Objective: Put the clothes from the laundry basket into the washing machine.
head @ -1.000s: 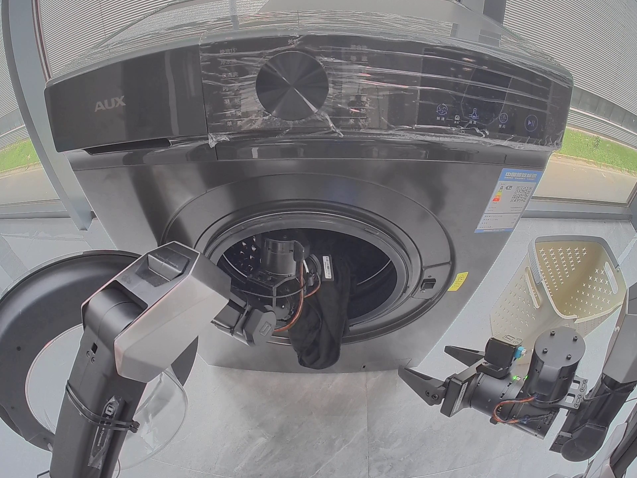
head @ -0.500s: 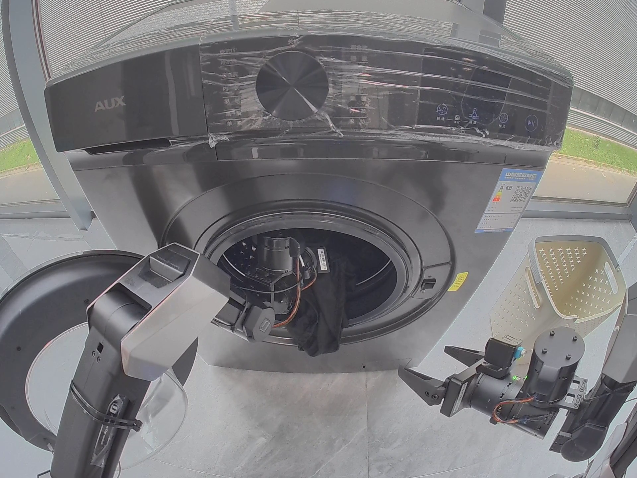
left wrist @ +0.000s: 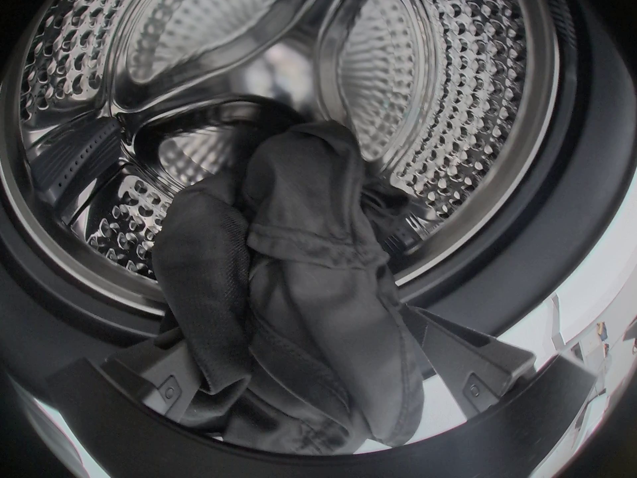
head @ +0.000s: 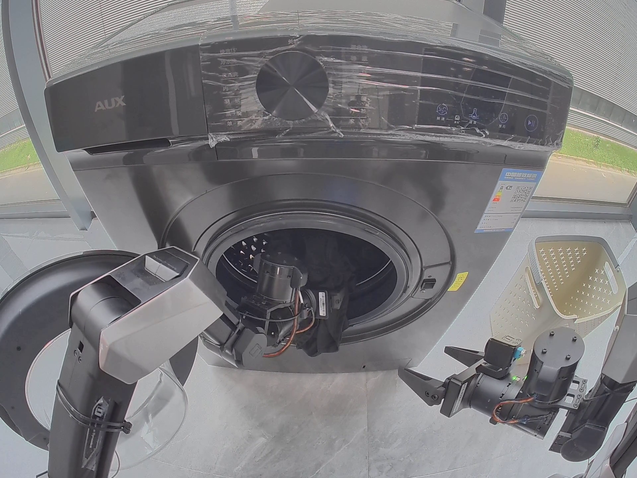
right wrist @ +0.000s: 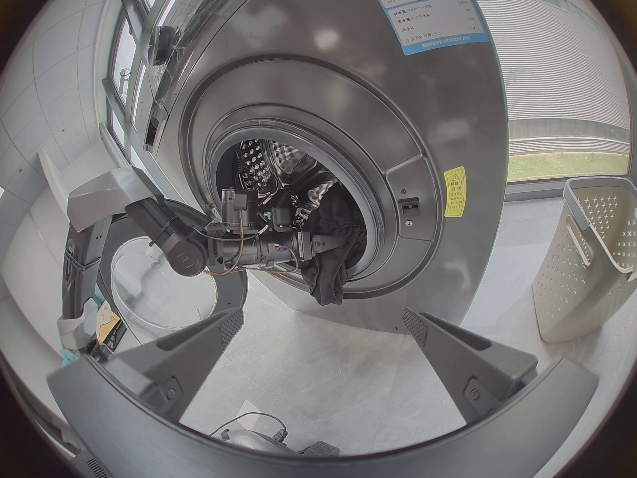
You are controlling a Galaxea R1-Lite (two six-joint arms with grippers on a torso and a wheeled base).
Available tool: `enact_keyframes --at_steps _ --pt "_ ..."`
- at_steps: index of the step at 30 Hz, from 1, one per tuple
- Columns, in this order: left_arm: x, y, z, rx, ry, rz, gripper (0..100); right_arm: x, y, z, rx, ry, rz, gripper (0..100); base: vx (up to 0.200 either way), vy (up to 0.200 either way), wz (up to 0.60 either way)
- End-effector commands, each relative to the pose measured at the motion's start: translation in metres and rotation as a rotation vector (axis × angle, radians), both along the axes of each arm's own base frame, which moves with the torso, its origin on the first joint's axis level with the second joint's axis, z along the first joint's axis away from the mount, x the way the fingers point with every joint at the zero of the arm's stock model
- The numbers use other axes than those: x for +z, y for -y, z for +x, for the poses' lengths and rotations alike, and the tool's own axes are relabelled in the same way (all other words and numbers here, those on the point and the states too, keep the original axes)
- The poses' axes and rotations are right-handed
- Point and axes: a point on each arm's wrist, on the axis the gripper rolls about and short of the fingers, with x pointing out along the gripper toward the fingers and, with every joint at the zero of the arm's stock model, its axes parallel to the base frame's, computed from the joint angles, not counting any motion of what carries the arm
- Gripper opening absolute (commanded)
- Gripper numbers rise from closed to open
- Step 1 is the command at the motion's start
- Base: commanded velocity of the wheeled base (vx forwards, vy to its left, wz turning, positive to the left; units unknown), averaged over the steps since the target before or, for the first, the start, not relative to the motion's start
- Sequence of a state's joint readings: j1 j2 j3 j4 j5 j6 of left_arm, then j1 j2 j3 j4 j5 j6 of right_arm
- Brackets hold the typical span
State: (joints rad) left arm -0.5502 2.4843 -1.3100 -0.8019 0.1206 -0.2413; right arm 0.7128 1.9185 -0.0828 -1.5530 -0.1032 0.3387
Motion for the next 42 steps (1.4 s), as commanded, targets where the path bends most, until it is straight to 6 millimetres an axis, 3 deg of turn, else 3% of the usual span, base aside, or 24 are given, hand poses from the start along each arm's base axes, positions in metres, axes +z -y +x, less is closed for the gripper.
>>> enact_keyframes --at_steps 1,14,15,22,33,42 --pt "0.001 -0.001 -0.008 -0.012 -0.018 0.010 100 0.001 0.000 0.000 0.001 0.007 0.007 100 0.000 0.000 0.00" --pt "-0.024 0.002 -0.008 -0.017 -0.058 0.035 100 0.001 -0.001 0.000 0.002 0.008 0.008 100 0.000 0.000 0.00" --pt "-0.026 0.002 -0.008 -0.017 -0.062 0.039 0 0.001 -0.001 0.000 0.002 0.008 0.008 100 0.000 0.000 0.00" --pt "-0.026 0.003 -0.006 -0.014 -0.052 0.033 0 0.002 0.000 0.000 0.002 0.009 0.009 100 0.000 0.000 0.00" --pt "0.023 0.001 0.033 0.107 0.160 -0.081 0 0.002 -0.001 0.000 0.002 0.012 0.011 100 0.000 0.000 0.00" --pt "0.030 -0.001 0.045 0.145 0.211 -0.104 0 0.002 -0.001 0.000 0.003 0.014 0.010 100 0.000 0.000 0.00"
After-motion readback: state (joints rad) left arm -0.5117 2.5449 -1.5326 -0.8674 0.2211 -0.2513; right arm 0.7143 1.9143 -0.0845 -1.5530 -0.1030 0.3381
